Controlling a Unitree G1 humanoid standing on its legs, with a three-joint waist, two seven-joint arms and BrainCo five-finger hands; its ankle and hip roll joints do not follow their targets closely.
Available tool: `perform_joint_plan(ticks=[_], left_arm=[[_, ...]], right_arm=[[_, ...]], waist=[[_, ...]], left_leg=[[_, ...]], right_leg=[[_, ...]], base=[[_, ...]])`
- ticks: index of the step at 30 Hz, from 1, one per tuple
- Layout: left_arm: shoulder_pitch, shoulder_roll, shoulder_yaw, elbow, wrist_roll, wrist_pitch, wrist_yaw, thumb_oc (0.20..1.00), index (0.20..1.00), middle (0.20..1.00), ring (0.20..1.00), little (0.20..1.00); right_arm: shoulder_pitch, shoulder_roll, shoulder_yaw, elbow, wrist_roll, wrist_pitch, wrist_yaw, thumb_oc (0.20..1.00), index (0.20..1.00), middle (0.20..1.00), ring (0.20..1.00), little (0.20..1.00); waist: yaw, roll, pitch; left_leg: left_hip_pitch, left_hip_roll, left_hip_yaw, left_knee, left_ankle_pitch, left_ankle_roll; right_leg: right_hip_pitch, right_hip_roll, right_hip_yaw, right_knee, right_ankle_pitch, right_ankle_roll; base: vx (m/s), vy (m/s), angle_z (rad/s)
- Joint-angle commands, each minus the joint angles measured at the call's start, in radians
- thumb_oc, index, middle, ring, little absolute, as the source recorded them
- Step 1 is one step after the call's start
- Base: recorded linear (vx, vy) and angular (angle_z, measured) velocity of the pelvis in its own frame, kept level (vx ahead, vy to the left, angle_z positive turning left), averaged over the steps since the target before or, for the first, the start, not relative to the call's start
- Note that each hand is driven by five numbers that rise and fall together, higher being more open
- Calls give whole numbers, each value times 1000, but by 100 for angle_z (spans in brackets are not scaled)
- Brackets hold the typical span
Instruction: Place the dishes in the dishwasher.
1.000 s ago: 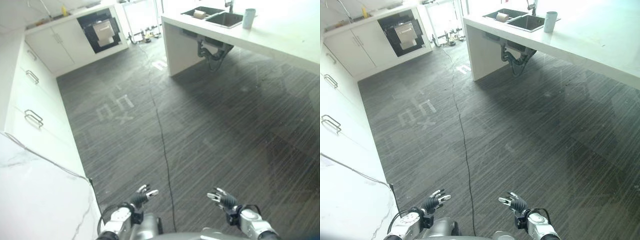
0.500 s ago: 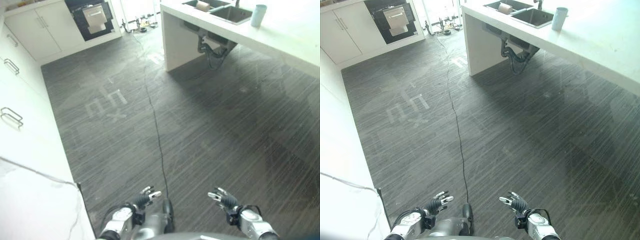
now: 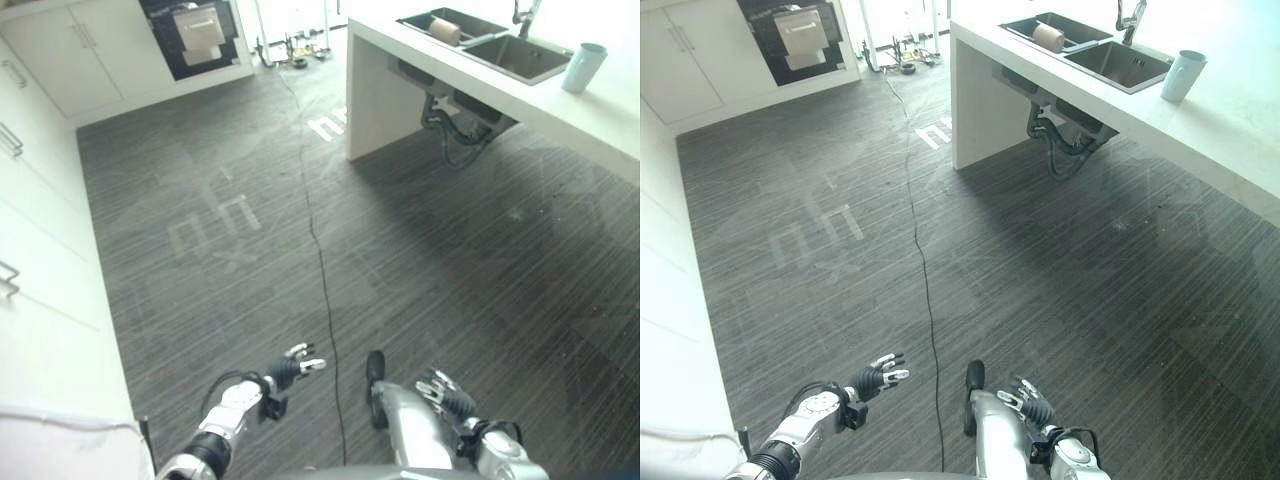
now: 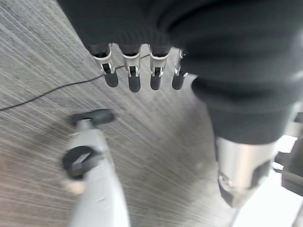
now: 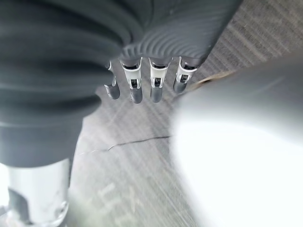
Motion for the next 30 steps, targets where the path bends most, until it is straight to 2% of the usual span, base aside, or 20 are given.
perform_joint_plan(ticks=[1,2,3,5,6,7,8,10,11,14,16,17,19,21,22,23,24,27,29,30], left_arm=[[12,-11,12,-22,33,-45,14,1000,1000,1000,1000,1000],[26,-20,16,-8,39,-59,9,1000,1000,1000,1000,1000],[29,-22,17,-6,44,-61,7,1000,1000,1000,1000,1000],[35,-30,23,5,69,-75,1,1000,1000,1000,1000,1000],[36,-31,25,8,68,-78,2,1000,1000,1000,1000,1000],[40,-39,43,13,22,-82,-3,1000,1000,1000,1000,1000],[35,-39,52,8,9,-72,-15,1000,1000,1000,1000,1000],[30,-42,58,0,5,-65,-29,1000,1000,1000,1000,1000],[29,-43,54,-7,9,-66,-37,1000,1000,1000,1000,1000],[32,-36,47,-19,11,-62,-28,1000,1000,1000,1000,1000],[31,-37,39,-22,-5,-55,-19,1000,1000,1000,1000,1000],[29,-39,36,-19,-7,-55,-16,1000,1000,1000,1000,1000],[26,-42,34,-8,-7,-64,-22,1000,1000,1000,1000,1000],[25,-43,34,-6,-3,-69,-27,1000,1000,1000,1000,1000],[22,-41,34,4,16,-81,-44,1000,1000,1000,1000,1000],[19,-37,26,9,41,-67,-42,1000,1000,1000,1000,1000],[14,-31,20,10,62,-66,-43,1000,1000,1000,1000,1000],[-6,-18,-6,11,66,-64,-51,1000,1000,1000,1000,1000],[-17,-6,-18,2,72,-47,-55,1000,1000,1000,1000,1000],[-18,3,-25,1,76,-39,-49,1000,1000,1000,1000,1000]], right_arm=[[-73,-12,23,-10,7,-41,16,1000,1000,1000,1000,1000],[-83,-21,34,-10,8,-40,13,1000,1000,1000,1000,1000],[-85,-22,37,-11,5,-39,13,1000,1000,1000,1000,1000],[-90,-41,46,-17,-7,-34,18,1000,1000,1000,1000,1000],[-91,-43,46,-17,-10,-33,21,1000,1000,1000,1000,1000],[-88,-65,46,-24,-41,-19,36,1000,1000,1000,1000,1000],[-84,-74,41,-28,-48,-10,36,1000,1000,1000,1000,1000],[-80,-81,35,-31,-41,-7,35,1000,1000,1000,1000,1000],[-85,-79,37,-33,-39,-4,37,1000,1000,1000,1000,1000],[-100,-65,40,-35,-50,17,29,1000,1000,1000,1000,1000],[-102,-62,51,-26,-43,22,21,1000,1000,1000,1000,1000],[-102,-59,56,-15,-40,20,21,1000,1000,1000,1000,1000],[-97,-59,58,12,-42,-2,32,1000,1000,1000,1000,1000],[-94,-59,58,19,-45,-11,35,1000,1000,1000,1000,1000],[-92,-59,61,34,-40,-25,29,1000,1000,1000,1000,1000],[-96,-50,55,48,-26,-16,16,1000,1000,1000,1000,1000],[-94,-43,53,49,-7,-13,11,1000,1000,1000,1000,1000],[-65,-27,52,7,-4,-10,1,1000,1000,1000,1000,1000],[-39,-20,48,-25,-9,-2,-18,1000,1000,1000,1000,1000],[-31,-18,49,-25,1,-3,-29,1000,1000,1000,1000,1000]], waist=[[-13,-10,-35],[-13,2,-52],[-13,1,-58],[-8,11,-74],[-7,6,-77],[5,-10,-79],[13,-10,-72],[30,-13,-59],[51,-9,-44],[71,-6,-36],[90,4,-38],[101,10,-42],[106,12,-45],[105,12,-47],[106,17,-55],[113,16,-56],[115,6,-57],[100,-1,-69],[84,7,-72],[79,19,-73]], left_leg=[[-107,66,23,128,-27,80],[-93,98,37,182,30,47],[-96,102,40,198,53,39],[-134,128,44,422,185,-16],[-144,124,46,451,200,-19],[-269,148,63,717,268,-39],[-332,177,68,790,261,-34],[-415,181,64,800,238,-15],[-464,160,61,702,227,6],[-460,171,83,362,237,17],[-472,186,42,124,287,-1],[-488,216,25,21,333,-21],[-503,249,58,-47,377,-42],[-514,259,77,-41,379,-44],[-509,263,108,-27,360,-33],[-503,243,88,-7,338,-17],[-490,219,90,2,322,-1],[-449,162,111,-8,276,60],[-416,129,106,-15,244,97],[-391,122,102,-25,229,111]], right_leg=[[165,-45,98,-71,150,104],[191,-16,84,-76,125,75],[195,-12,81,-80,121,67],[243,26,77,-95,85,19],[247,25,76,-95,79,13],[303,36,74,-100,28,-40],[329,43,64,-101,12,-55],[367,47,62,-99,-8,-62],[407,63,83,-97,-31,-60],[450,84,118,-97,-72,-41],[475,93,141,-100,-94,-24],[489,96,152,-105,-102,-18],[523,80,143,-107,-127,-3],[534,71,134,-101,-141,2],[551,57,121,-61,-190,15],[563,52,130,-20,-216,20],[567,40,128,26,-212,31],[517,7,116,250,-112,75],[451,5,119,488,-20,115],[392,-12,116,620,29,114]], base=[[544,-328,1],[418,-251,24],[405,-267,39],[365,-267,15],[505,-370,-39],[422,-308,-37],[430,-301,-29],[282,-72,-24],[447,-1,-37],[433,108,-46],[511,234,-72],[483,212,-85],[421,201,-74],[345,206,-32],[595,361,19],[694,411,41],[483,279,26],[380,291,33],[395,326,48],[388,315,17]])
